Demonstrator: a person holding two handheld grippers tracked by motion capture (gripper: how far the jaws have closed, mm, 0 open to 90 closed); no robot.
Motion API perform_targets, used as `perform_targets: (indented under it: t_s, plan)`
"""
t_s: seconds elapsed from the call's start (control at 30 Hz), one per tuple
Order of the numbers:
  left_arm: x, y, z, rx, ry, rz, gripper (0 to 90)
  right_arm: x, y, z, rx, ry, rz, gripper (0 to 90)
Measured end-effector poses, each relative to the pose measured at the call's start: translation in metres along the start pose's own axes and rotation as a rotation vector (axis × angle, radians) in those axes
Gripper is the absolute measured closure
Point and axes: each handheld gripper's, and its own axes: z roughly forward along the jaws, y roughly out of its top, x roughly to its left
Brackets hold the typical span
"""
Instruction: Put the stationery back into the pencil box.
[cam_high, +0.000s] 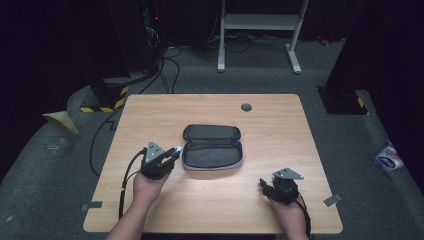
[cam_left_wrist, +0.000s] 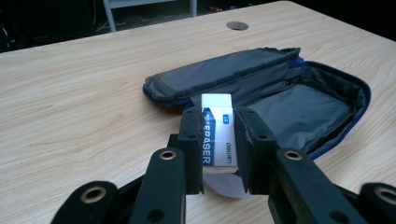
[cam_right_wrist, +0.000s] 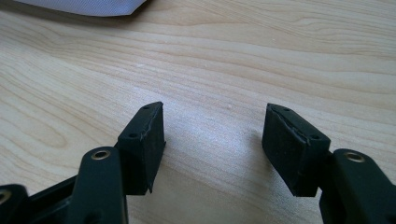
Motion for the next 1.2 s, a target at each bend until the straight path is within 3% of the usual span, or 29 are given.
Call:
perform_targets:
  t_s: [0.33,0.6,1.03,1.2]
  plan:
    - [-0.008,0.009,0.004,-0.010,-0.022,-0.007,73.0,-0.002,-0.001,0.000,0.002,0.001,0.007,36.8]
    - [-0.014,0.018,0.012,-0.007,-0.037,0.011,73.0,-0.002,-0.002,-0.002,0.002,-0.007,0.015,35.3]
    - [-0.029,0.026,0.041,0.042,-0.051,0.033,73.0,-0.002,-0.003,-0.003,0.003,-0.014,0.018,34.7]
    - [-0.028,0.026,0.050,0.064,-0.051,0.022,73.0,-0.002,-0.002,-0.002,0.004,-0.014,0.020,34.8]
